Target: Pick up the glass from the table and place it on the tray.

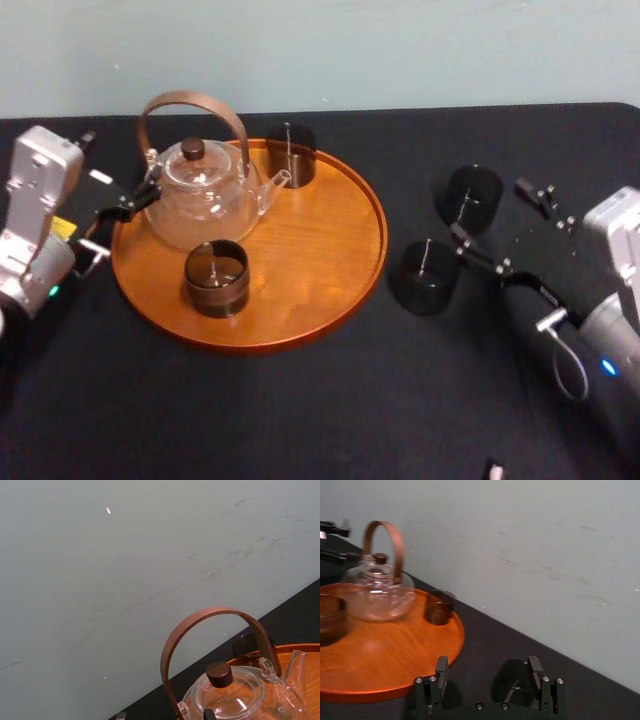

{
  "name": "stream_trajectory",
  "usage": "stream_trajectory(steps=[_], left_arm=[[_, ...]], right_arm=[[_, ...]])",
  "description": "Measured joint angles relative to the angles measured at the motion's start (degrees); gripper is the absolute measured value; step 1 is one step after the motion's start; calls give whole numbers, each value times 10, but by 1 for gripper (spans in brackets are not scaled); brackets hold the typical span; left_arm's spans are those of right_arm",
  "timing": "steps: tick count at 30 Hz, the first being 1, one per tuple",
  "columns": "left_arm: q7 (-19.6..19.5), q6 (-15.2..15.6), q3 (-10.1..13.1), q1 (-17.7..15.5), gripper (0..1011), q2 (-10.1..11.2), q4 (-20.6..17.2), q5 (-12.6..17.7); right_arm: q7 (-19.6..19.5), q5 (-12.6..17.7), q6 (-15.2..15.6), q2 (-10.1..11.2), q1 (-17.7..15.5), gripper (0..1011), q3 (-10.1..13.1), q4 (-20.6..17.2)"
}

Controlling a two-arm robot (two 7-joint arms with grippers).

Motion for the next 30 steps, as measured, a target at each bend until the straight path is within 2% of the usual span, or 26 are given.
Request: stream_trajectory(steps=[4,10,18,30], left_arm=[[0,0,0,0,1001,0,0,0],[0,0,0,0,1001,0,0,0],[0,0,0,0,1001,0,0,0],[0,0,0,0,1001,0,0,0]], right_arm=[[-1,-6,3,3,-31,1002,2,-27],[14,6,5,-3,-52,1002,6,-32],[38,25,14,-22,-53,1002,9,-10],[71,36,22,-47,-45,1002,15,21]])
